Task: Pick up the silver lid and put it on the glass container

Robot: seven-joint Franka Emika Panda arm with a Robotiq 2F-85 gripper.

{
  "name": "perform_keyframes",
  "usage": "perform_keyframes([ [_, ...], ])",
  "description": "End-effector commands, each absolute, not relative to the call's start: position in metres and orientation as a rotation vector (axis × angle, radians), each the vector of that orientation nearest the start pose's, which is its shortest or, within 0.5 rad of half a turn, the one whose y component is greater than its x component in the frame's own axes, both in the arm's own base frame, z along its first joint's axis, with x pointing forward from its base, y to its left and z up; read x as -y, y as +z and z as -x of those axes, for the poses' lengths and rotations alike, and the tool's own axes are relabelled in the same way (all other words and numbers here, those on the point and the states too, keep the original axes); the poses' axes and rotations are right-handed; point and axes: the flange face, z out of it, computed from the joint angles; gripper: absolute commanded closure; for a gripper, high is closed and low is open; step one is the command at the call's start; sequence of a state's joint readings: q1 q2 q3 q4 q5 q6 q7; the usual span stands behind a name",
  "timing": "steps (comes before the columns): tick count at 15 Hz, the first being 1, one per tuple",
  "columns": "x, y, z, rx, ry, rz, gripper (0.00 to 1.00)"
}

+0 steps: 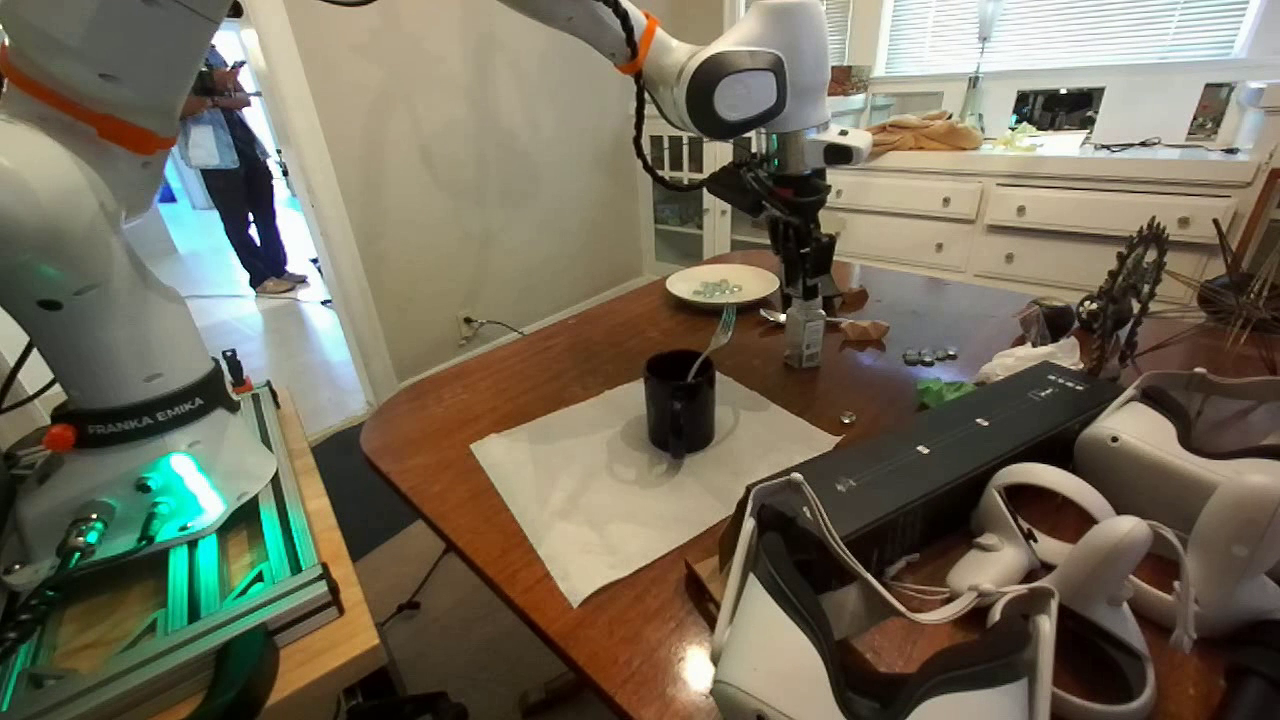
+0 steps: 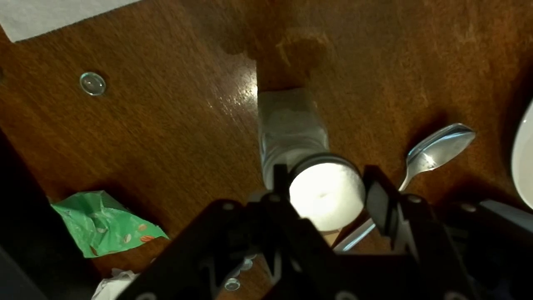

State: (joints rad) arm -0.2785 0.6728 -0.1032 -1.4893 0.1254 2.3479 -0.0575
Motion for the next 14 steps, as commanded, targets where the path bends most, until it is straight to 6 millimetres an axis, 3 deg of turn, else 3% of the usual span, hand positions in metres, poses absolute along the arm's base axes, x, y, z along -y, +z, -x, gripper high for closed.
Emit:
perform_keyframes([
  [1, 0.2555, 0.2964, -0.6824, -0.619, -0.272, 3.083, 0.77],
  [14, 0.2604, 0.2953, -0.6834, -0.688, -0.284, 3.077, 0.77],
])
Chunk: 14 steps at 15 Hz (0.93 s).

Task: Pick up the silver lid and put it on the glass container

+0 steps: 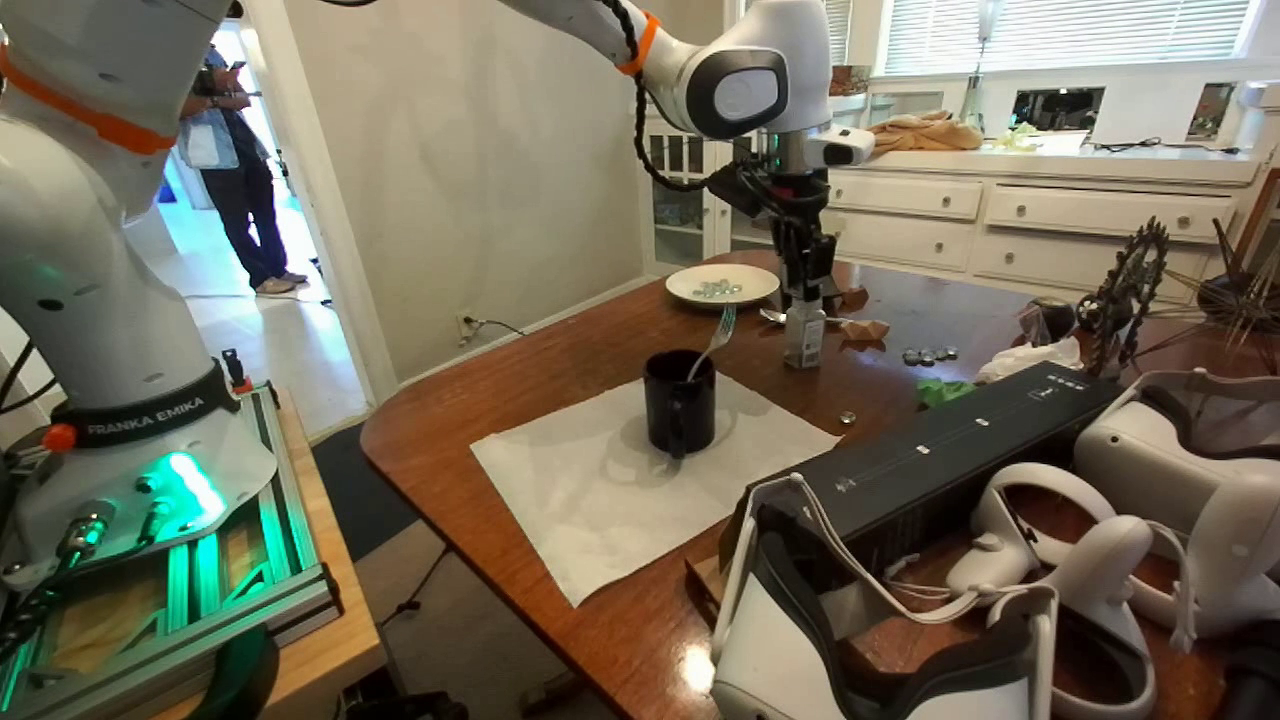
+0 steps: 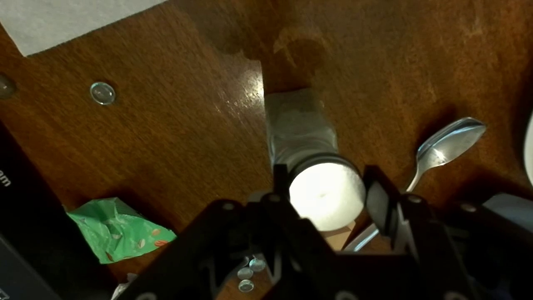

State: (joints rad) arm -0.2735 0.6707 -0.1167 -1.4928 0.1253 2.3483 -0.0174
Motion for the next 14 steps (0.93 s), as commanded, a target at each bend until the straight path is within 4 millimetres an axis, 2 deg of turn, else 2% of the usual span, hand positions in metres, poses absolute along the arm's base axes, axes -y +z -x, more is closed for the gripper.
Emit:
perform_keyframes([
  [1, 0.262, 0.295, -0.683, -0.695, -0.283, 3.08, 0.77],
  [6, 0.273, 0.296, -0.678, -0.729, -0.282, 3.076, 0.77],
  [11, 0.277, 0.274, -0.69, -0.703, -0.25, 3.074, 0.77],
  [14, 0.278, 0.282, -0.692, -0.696, -0.264, 3.081, 0.77],
])
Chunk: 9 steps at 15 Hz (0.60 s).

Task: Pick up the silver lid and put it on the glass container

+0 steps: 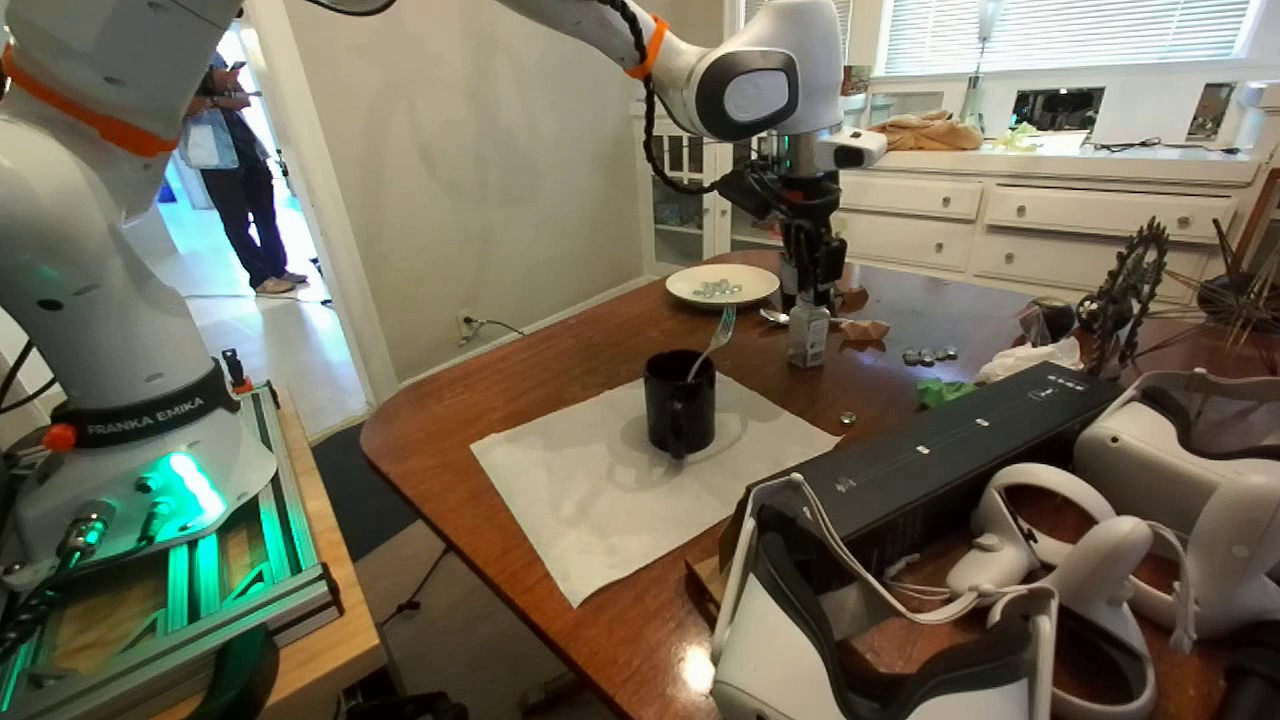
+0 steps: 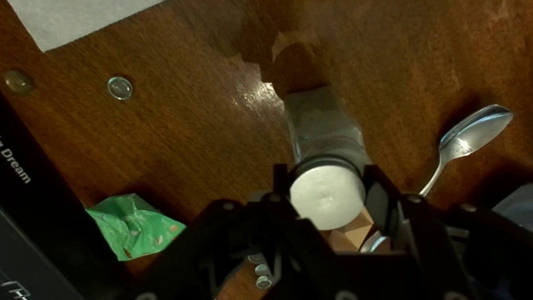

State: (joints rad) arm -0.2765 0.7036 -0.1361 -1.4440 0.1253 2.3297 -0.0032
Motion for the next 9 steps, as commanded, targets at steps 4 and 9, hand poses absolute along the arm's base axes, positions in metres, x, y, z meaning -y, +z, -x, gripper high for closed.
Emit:
perform_keyframes([
  [4, 0.273, 0.293, -0.686, -0.681, -0.275, 3.088, 0.77],
  [9, 0.265, 0.295, -0.682, -0.638, -0.274, 3.089, 0.77],
])
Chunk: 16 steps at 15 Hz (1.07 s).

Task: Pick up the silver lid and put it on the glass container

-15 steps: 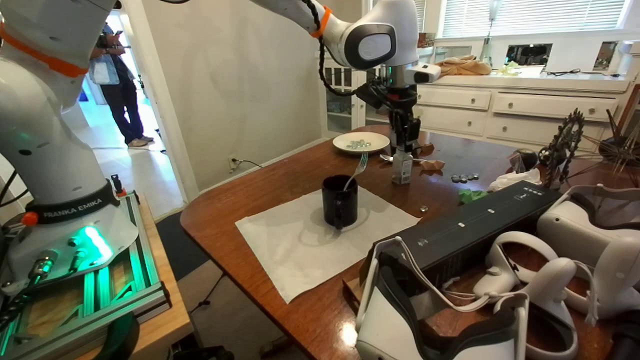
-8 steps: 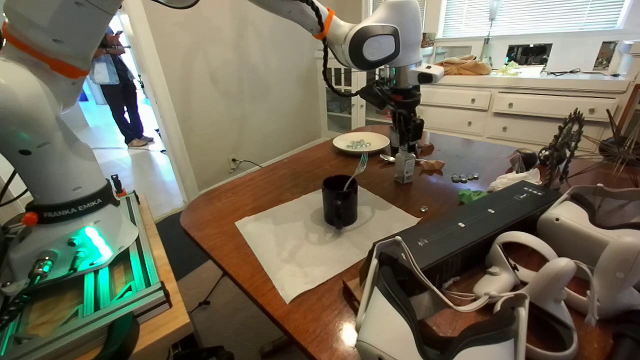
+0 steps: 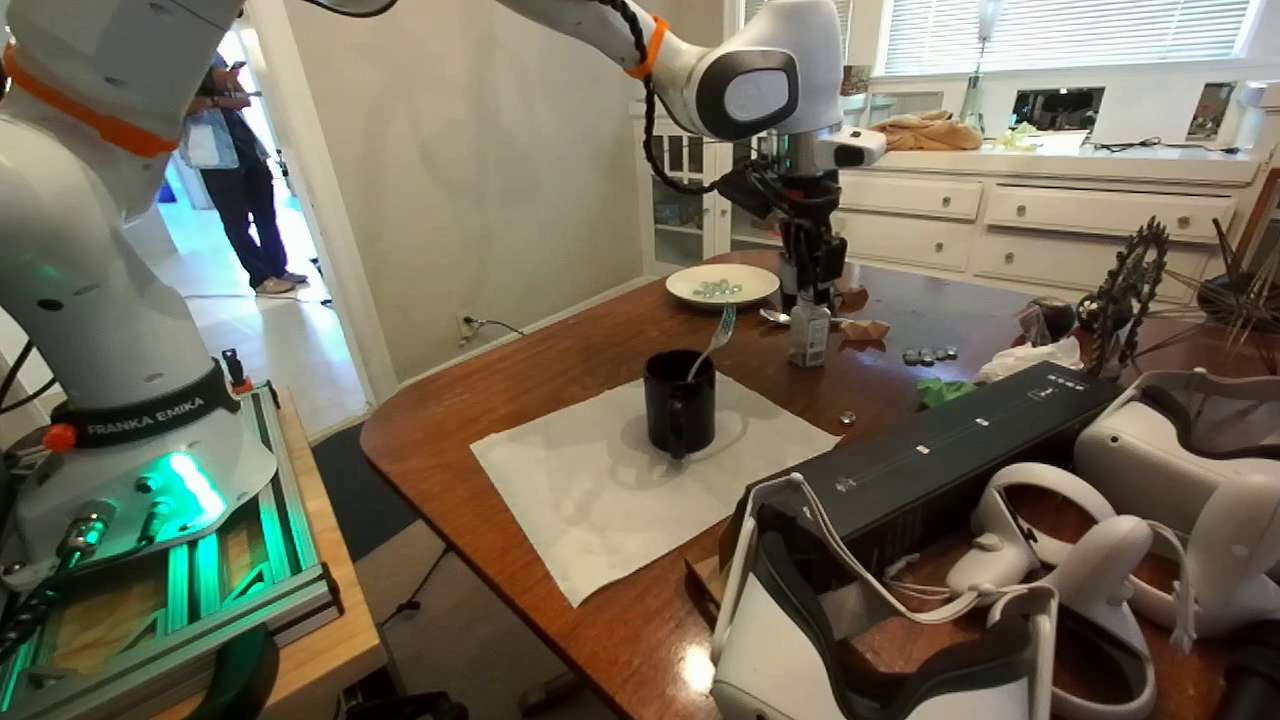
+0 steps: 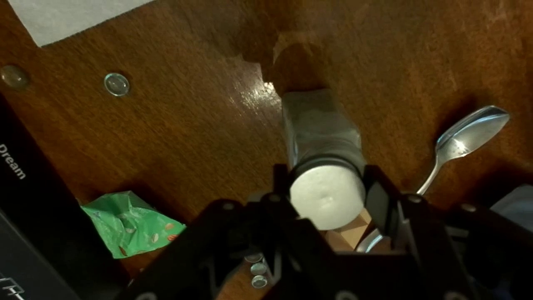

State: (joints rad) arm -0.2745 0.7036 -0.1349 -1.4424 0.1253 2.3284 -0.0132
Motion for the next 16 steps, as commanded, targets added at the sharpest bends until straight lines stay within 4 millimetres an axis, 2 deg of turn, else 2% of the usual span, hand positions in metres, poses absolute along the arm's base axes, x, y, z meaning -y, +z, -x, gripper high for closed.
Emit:
perform_keyframes([
  [1, 0.264, 0.296, -0.682, -0.63, -0.275, 3.094, 0.77],
  [6, 0.263, 0.293, -0.684, -0.628, -0.268, 3.098, 0.77],
  [13, 0.281, 0.273, -0.684, -0.639, -0.204, 3.064, 0.77],
  [16, 0.284, 0.273, -0.685, -0.633, -0.195, 3.063, 0.77],
])
